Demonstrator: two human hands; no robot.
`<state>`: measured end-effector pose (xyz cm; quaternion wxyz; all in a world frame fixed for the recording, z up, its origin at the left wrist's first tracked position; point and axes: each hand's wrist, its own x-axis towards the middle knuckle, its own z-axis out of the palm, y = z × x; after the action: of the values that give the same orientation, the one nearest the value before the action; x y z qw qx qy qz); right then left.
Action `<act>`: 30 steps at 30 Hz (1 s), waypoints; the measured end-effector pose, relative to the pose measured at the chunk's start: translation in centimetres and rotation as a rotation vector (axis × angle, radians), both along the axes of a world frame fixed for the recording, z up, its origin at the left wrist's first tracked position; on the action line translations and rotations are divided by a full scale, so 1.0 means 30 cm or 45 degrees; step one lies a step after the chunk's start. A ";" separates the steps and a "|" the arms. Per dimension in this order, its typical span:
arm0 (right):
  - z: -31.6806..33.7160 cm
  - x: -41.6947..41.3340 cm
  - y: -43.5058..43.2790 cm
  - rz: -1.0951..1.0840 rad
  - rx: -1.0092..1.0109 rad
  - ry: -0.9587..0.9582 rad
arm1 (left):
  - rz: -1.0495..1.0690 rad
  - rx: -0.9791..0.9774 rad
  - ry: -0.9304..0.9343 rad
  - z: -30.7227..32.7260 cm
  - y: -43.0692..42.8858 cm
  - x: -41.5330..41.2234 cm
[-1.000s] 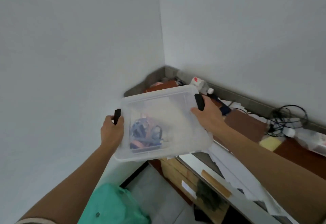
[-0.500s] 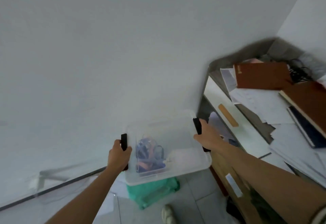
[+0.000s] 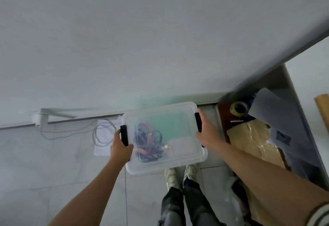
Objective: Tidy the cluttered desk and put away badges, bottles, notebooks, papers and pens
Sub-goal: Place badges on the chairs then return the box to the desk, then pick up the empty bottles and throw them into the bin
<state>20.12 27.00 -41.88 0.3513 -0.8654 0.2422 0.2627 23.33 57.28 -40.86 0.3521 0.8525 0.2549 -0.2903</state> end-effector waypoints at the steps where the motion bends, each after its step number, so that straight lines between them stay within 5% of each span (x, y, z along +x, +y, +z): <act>1: -0.050 0.014 0.007 0.020 0.001 -0.011 | 0.014 0.003 -0.009 -0.042 -0.002 0.004; 14: -0.291 0.111 0.031 0.221 -0.066 0.054 | 0.058 0.044 0.013 -0.338 0.006 0.114; 21: -0.143 0.075 0.019 0.218 -0.099 0.151 | -0.284 0.341 0.067 -0.168 -0.078 0.135; 30: 0.274 -0.146 -0.134 0.170 -0.126 0.095 | -0.765 0.156 -0.008 0.203 -0.329 0.066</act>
<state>15.73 22.99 -33.66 0.2805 -0.8856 0.2097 0.3051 25.32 47.39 -34.76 0.1992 0.9102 0.0073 -0.3630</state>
